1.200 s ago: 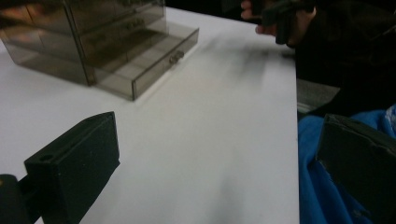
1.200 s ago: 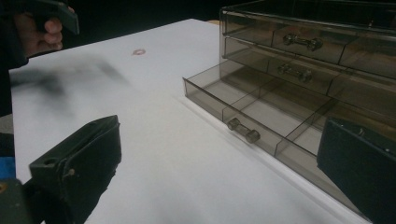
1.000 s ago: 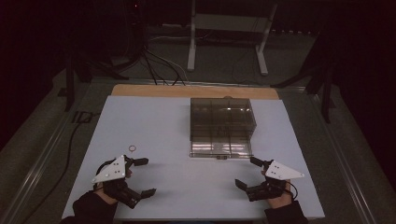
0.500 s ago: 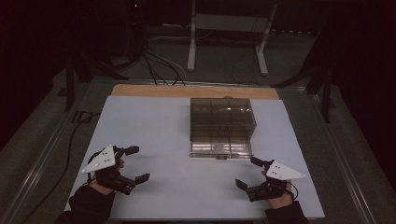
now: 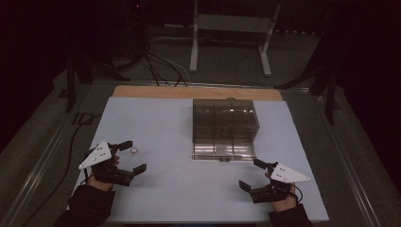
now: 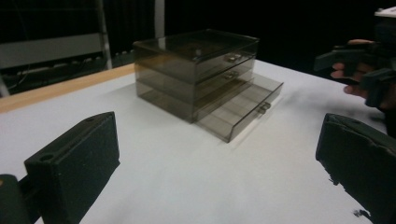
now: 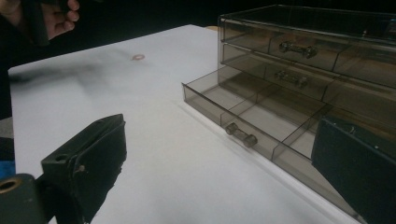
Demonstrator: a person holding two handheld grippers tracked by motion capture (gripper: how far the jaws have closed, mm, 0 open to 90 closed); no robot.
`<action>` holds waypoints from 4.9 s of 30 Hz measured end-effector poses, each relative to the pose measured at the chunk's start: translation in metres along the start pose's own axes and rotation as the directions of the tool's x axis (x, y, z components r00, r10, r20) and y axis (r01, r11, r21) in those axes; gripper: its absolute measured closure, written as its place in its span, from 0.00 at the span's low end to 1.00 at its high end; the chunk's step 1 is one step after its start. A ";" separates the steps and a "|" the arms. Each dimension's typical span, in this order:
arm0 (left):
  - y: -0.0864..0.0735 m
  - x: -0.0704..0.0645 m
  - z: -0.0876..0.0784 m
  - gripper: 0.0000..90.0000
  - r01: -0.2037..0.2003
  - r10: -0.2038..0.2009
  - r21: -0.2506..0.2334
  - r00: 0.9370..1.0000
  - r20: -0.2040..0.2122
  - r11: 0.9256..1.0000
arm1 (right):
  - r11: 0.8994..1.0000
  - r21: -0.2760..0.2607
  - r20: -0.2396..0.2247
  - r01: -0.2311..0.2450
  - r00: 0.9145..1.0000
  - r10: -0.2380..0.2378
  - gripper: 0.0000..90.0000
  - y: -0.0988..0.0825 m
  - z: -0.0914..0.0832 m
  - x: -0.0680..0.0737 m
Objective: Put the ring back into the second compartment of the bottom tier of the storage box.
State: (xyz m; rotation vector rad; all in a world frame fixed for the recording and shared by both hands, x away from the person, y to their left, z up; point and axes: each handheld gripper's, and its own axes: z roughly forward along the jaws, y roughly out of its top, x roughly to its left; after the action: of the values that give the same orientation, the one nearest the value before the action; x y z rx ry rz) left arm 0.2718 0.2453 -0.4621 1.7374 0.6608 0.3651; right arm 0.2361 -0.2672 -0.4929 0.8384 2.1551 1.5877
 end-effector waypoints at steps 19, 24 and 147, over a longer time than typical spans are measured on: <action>-0.011 0.032 0.000 0.01 0.111 -0.101 0.064 0.984 -0.146 0.992 | 1.000 0.012 0.023 -0.006 1.000 0.005 0.03 0.000 -0.001 -0.001; -0.016 0.035 0.003 0.01 0.132 -0.110 0.122 0.979 -0.173 0.984 | 1.000 0.014 0.028 -0.003 1.000 0.003 0.03 0.000 -0.001 0.000; -0.018 0.058 0.046 1.00 0.291 -0.094 0.368 0.878 -0.469 0.883 | 1.000 0.023 0.054 0.008 0.998 -0.009 0.04 0.001 -0.002 0.001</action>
State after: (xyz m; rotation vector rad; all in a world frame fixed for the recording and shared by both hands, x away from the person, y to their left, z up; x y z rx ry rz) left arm 0.3390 0.2471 -0.4969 1.9950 1.3237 0.5040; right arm 0.2344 -0.2678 -0.4911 0.8678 2.1401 1.5211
